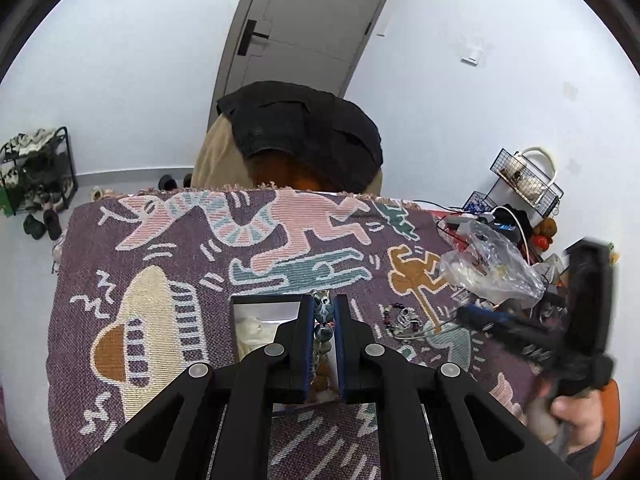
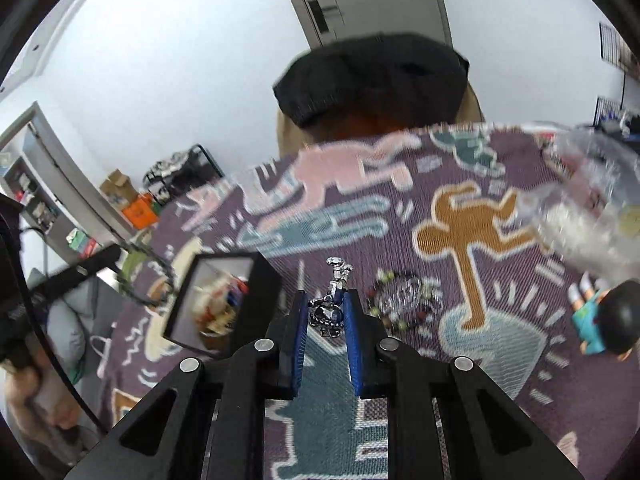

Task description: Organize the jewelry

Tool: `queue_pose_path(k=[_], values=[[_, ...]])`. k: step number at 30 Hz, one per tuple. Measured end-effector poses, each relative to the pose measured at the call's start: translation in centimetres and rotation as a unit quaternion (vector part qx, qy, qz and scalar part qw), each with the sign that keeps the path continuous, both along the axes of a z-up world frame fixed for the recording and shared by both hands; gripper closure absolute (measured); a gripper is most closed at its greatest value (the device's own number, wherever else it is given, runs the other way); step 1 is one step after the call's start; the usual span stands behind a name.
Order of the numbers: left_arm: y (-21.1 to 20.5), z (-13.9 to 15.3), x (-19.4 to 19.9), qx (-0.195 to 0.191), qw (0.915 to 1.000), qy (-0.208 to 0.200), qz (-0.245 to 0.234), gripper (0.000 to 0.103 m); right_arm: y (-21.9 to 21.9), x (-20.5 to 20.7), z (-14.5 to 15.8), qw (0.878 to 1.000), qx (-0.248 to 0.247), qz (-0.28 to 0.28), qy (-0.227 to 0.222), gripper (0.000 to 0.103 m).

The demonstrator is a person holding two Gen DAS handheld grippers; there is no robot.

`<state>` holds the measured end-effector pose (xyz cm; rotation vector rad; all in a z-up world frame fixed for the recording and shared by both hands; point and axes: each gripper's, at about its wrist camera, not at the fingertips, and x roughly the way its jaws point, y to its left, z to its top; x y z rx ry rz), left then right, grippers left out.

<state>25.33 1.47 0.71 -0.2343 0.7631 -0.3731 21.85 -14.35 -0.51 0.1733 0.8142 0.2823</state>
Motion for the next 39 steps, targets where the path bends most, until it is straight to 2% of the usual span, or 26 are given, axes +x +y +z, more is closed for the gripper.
queue_pose_path(k=[9, 13, 14, 15, 16, 17, 18, 20, 31, 35, 39], values=[[-0.5, -1.9, 0.5, 0.017, 0.9997, 0.016, -0.002, 0.094, 1.3, -1.2, 6.8, 0.998, -0.010, 0.012, -0.061, 0.084], [-0.8, -2.6, 1.1, 0.005, 0.9993, 0.032, -0.017, 0.090, 2.1, -1.4, 9.7, 0.996, -0.014, 0.018, -0.081, 0.084], [-0.7, -2.9, 1.4, -0.005, 0.9987, 0.046, -0.021, 0.079, 2.2, -1.4, 10.4, 0.996, -0.015, 0.019, -0.086, 0.084], [-0.5, -3.1, 1.4, -0.010, 0.9984, 0.051, -0.020, 0.059, 2.4, -1.5, 11.3, 0.995, -0.017, 0.019, -0.094, 0.084], [-0.3, -3.1, 1.3, -0.013, 0.9985, 0.050, -0.017, 0.047, 2.6, -1.6, 12.3, 0.994, -0.019, 0.019, -0.103, 0.084], [0.1, -3.0, 1.0, -0.015, 0.9991, 0.039, -0.010, 0.028, 2.7, -1.7, 13.3, 0.993, -0.020, 0.019, -0.112, 0.084], [0.4, -2.8, 0.7, -0.015, 0.9994, 0.029, -0.003, 0.019, 2.9, -1.8, 13.9, 0.993, -0.021, 0.020, -0.118, 0.084], [1.1, -2.3, 0.2, -0.015, 0.9997, 0.016, 0.007, 0.019, 3.3, -2.0, 15.7, 0.991, -0.025, 0.022, -0.132, 0.084], [4.5, -1.7, -1.1, -0.012, 0.9992, 0.002, 0.038, 0.019, 6.6, -3.4, 22.4, 0.979, -0.050, 0.029, -0.193, 0.084], [5.9, -1.9, -1.4, -0.019, 0.9987, 0.004, 0.048, 0.019, 8.4, -3.8, 23.6, 0.977, -0.050, 0.042, -0.204, 0.084], [6.9, -2.2, -1.7, -0.023, 0.9982, 0.005, 0.055, 0.019, 10.3, -3.7, 23.6, 0.975, -0.056, 0.056, -0.208, 0.084]])
